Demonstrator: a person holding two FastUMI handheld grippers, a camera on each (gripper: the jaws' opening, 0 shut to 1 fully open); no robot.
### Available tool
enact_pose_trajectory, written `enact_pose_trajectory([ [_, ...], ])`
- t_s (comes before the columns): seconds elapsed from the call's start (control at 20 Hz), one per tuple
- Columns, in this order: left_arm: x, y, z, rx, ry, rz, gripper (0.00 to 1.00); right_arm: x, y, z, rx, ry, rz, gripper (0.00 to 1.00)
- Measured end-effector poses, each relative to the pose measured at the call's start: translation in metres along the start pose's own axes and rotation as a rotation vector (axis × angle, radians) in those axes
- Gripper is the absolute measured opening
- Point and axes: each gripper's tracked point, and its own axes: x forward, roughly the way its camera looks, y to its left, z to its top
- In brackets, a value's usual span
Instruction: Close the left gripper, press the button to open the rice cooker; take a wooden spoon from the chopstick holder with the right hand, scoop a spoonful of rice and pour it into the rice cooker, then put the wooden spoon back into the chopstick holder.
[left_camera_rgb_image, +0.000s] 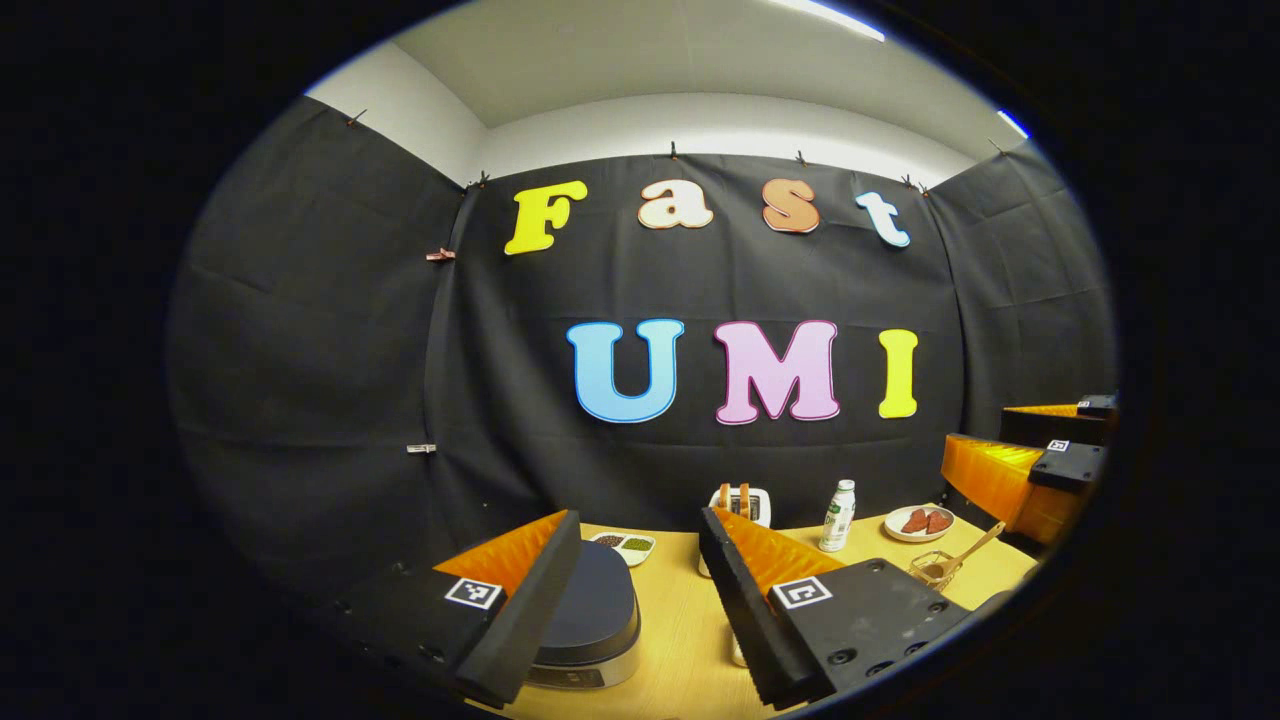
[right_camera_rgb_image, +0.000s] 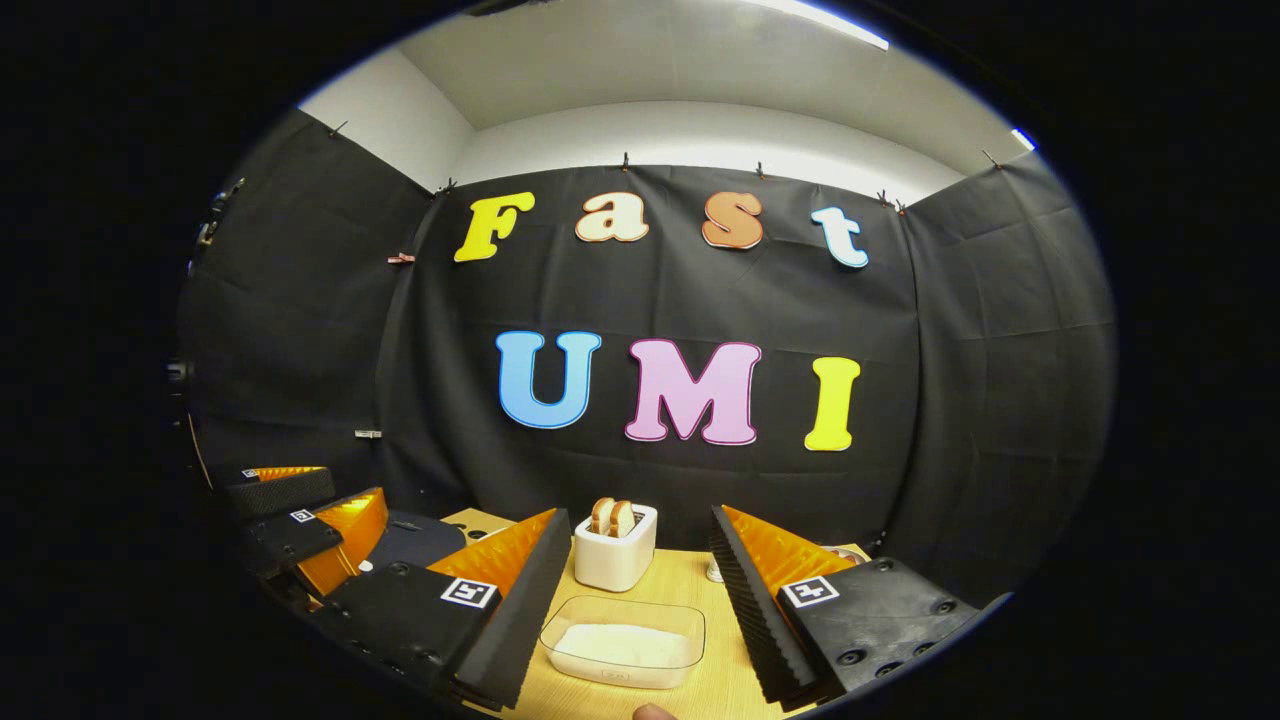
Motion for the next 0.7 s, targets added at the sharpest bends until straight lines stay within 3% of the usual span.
enact_pose_trajectory([
  [0.25, 0.006, 0.01, -0.004, 0.034, 0.004, 0.027, 0.77, 0.005, 0.007, -0.005, 0.001, 0.008, 0.01, 0.88],
  [0.45, 0.018, 0.032, -0.029, 0.068, 0.063, 0.076, 0.29, 0.014, 0.022, -0.009, 0.003, 0.005, 0.041, 0.88],
  [0.55, 0.027, 0.04, -0.046, 0.036, 0.117, 0.079, 0.06, 0.019, 0.028, -0.012, -0.002, 0.009, 0.047, 0.86],
  [0.7, 0.036, 0.055, -0.066, 0.015, 0.171, 0.083, 0.06, 0.028, 0.037, -0.017, -0.013, 0.019, 0.046, 0.86],
])
